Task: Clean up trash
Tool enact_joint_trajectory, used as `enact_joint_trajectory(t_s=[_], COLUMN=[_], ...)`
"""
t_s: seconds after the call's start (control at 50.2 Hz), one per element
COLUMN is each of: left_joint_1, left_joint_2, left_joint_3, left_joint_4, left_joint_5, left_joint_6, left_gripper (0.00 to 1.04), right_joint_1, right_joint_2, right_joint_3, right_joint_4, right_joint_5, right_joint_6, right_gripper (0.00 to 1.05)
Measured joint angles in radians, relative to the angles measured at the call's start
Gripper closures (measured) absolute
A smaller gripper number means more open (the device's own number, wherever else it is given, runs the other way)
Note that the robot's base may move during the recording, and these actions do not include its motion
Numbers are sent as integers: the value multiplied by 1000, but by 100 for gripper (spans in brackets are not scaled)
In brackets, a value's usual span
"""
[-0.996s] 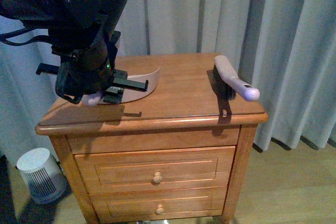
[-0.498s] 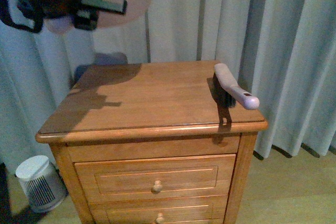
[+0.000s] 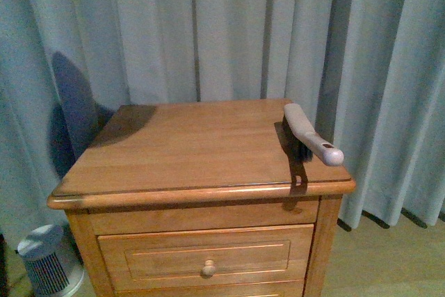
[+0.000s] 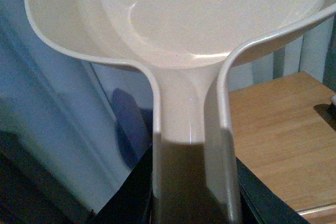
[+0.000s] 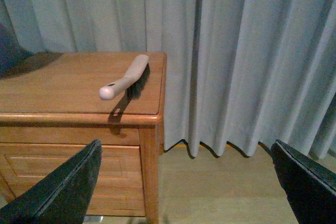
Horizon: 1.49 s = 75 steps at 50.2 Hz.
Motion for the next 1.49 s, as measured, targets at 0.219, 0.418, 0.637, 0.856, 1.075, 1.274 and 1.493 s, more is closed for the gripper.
enact_joint_trajectory(t_s=[0.219,0.418,0.637,0.856,1.075,1.274,1.493], left_joint_1=[45,100,171,206,208,209,209], left_joint_2=[-245,-421,-467,-468,-465,-463,-462], left_joint_3=[-171,-298,-375,-393,-393,-393,-393], left_joint_4=[-12,-77,-87,-87,-87,-87,-87], left_joint_5=[83,172,213,237,237,237,237], left_joint_6=[74,100,101,84,39,28,25], left_gripper=[79,79,79,79,79,79,79], right_joint_1=[0,0,0,0,0,14,77], right_joint_2=[0,0,0,0,0,10,317], right_joint_3=[0,0,0,0,0,2,112], right_joint_4=[0,0,0,0,0,-14,22], right_joint_5=[0,0,0,0,0,55,228], right_joint_6=[0,0,0,0,0,-21,-34], right_gripper=[7,7,7,7,7,7,7])
